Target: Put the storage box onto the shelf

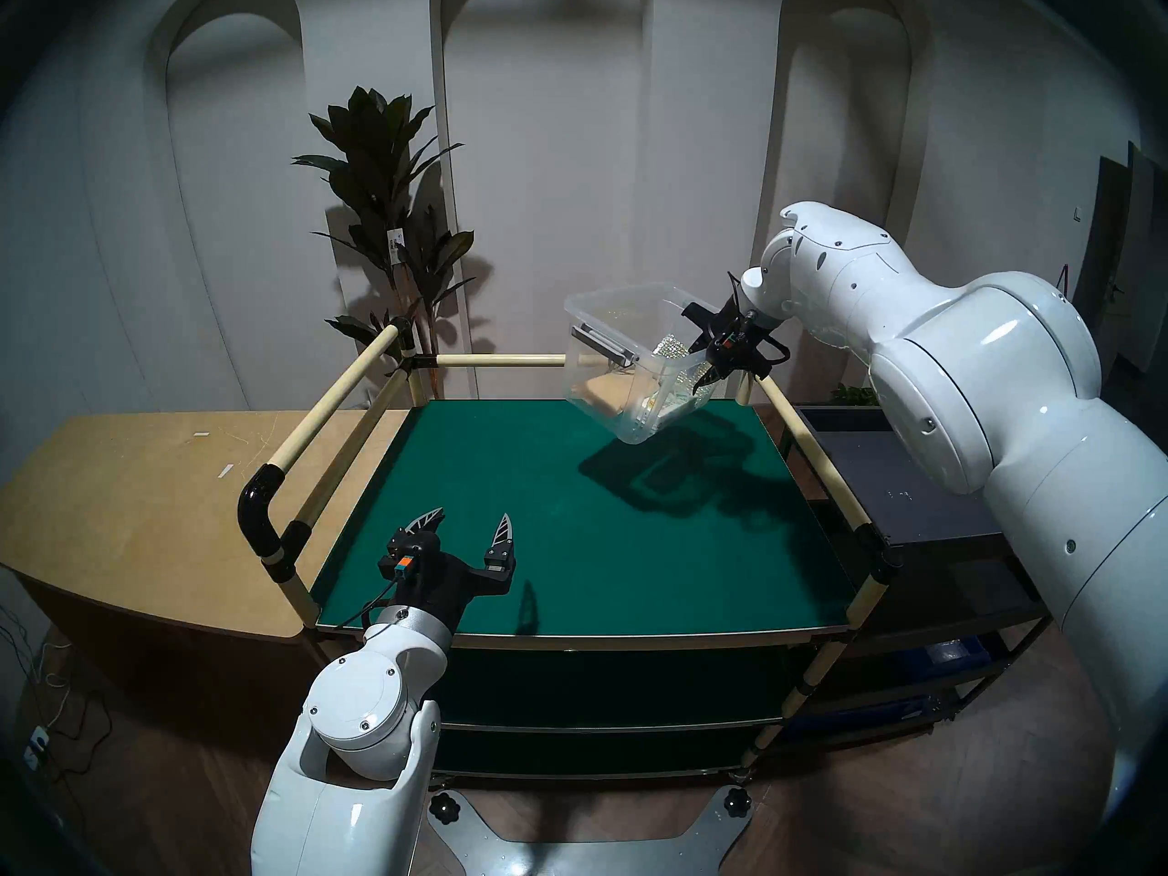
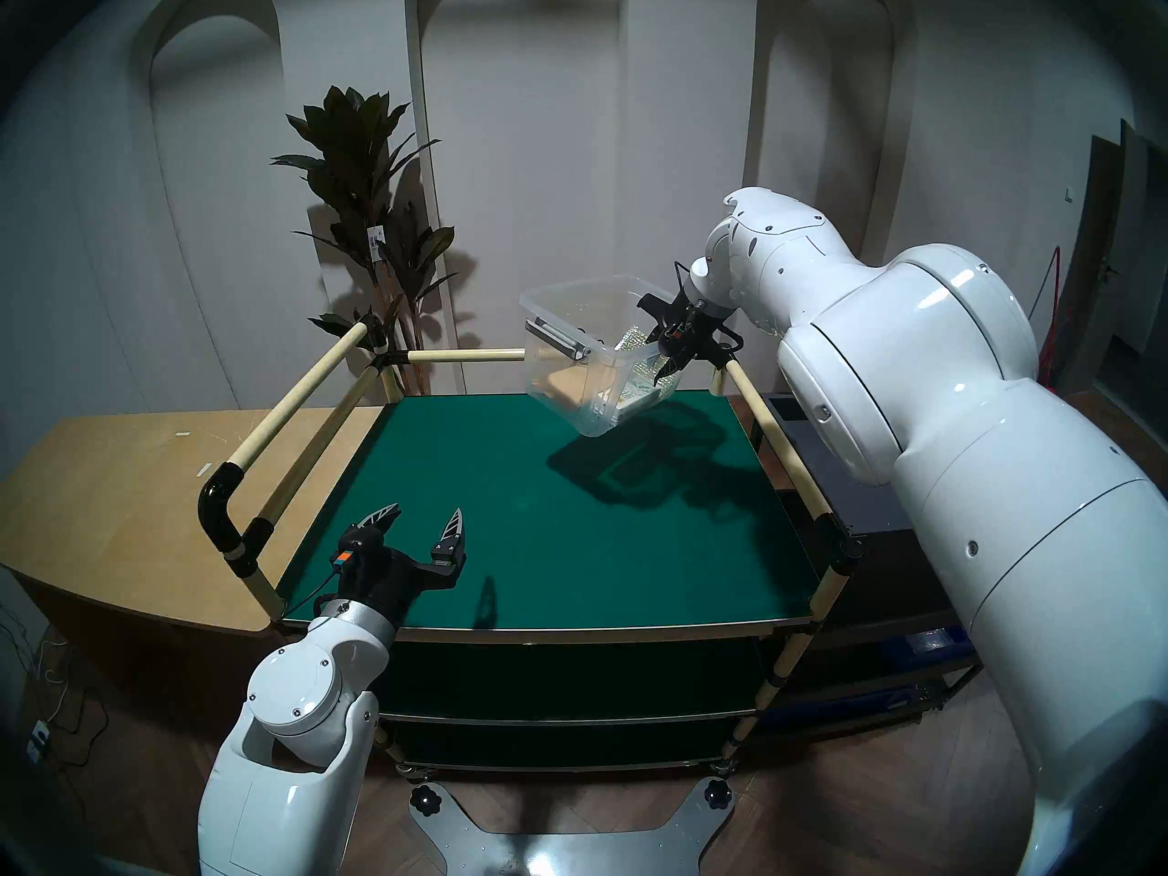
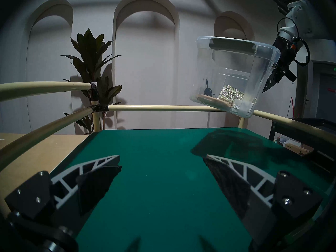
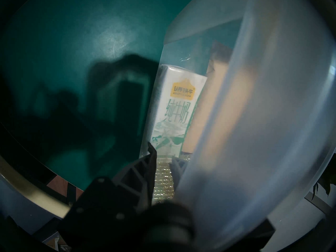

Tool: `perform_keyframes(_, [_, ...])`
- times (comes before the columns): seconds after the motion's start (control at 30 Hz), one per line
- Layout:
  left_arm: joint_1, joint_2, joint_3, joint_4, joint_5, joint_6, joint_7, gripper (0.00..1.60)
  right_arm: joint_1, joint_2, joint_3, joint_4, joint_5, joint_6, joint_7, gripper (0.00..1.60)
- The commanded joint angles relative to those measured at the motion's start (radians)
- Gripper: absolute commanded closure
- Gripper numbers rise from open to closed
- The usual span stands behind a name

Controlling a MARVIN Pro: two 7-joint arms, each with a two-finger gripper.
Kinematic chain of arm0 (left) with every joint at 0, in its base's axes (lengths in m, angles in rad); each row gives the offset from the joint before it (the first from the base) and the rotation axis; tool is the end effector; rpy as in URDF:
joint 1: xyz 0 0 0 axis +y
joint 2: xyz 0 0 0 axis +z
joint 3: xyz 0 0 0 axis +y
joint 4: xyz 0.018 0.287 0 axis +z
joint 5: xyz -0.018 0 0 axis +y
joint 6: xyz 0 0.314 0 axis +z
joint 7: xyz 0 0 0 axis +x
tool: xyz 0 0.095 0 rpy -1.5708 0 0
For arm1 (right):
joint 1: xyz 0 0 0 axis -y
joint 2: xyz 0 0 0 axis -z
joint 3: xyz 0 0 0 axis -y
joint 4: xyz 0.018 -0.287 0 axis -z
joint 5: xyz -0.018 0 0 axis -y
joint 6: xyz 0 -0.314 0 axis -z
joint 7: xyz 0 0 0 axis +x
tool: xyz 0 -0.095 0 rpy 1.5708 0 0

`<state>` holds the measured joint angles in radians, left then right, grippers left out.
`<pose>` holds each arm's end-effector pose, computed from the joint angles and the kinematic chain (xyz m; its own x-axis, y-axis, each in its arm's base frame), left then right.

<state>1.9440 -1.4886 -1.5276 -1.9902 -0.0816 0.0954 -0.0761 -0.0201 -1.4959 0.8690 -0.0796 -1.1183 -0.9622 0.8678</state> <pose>0.3200 -0.0133 -0.2825 0.0545 0.0168 0.9984 -0.1492 -0.9885 0.0248 0.6404 0.0010 -0.0742 -0.8008 0.5727 -0.1754 0.4345 0.7571 0.4879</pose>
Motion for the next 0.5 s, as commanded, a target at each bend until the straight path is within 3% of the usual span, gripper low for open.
perform_keyframes(0.0, [-0.01,0.0,-0.001,-0.013,0.0,-0.004,0.0,0.0,0.021,-0.064,0.014,-0.02,0.019,0.002,0.031,1.6])
perform_keyframes(0.47, [-0.012,0.0,0.0,-0.007,-0.001,-0.005,0.001,0.0,-0.033,-0.122,0.02,-0.02,0.02,0.002,0.04,1.6])
